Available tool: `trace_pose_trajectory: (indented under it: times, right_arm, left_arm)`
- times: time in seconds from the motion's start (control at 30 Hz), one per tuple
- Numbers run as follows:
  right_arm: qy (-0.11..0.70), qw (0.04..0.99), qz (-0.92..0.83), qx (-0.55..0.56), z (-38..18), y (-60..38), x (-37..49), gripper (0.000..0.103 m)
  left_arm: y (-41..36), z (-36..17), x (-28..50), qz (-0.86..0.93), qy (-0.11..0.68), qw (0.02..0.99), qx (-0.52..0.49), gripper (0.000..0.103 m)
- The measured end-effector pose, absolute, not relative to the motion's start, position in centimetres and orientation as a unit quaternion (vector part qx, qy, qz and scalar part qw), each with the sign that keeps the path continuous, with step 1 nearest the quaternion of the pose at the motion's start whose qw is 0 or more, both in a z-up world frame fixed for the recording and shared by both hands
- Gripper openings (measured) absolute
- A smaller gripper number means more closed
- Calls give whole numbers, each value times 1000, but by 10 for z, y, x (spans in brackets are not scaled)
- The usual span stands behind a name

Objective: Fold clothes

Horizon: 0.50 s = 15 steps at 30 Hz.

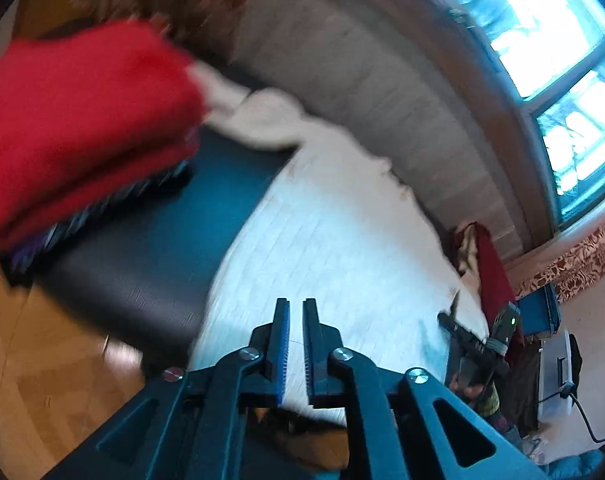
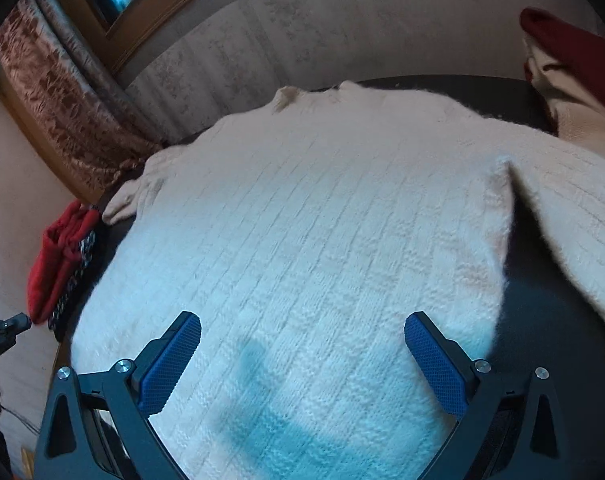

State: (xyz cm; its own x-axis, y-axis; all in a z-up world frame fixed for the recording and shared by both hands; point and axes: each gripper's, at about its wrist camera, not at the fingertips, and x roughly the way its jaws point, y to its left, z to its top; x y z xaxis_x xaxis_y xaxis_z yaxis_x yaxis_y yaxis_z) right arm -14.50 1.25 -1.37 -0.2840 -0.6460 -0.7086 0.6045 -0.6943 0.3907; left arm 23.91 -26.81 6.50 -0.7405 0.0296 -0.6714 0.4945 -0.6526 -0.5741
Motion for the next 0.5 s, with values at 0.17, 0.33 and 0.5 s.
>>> trace_pose_trajectory:
  times: [0.17,0.33,0.5]
  right_arm:
    - [-47,382,-808,446,-6,16,-152,103]
    - [-53,368,-827,422,6,2,-172,103]
    - [-48,353,-836,417,1,-26,-209,103]
  left_arm:
    - [-261,59,139,-874,331,128,331,9]
    - [-258,34,55,-880,259,155,366,9]
    - [-273,1,48,-861,253,207,389,9]
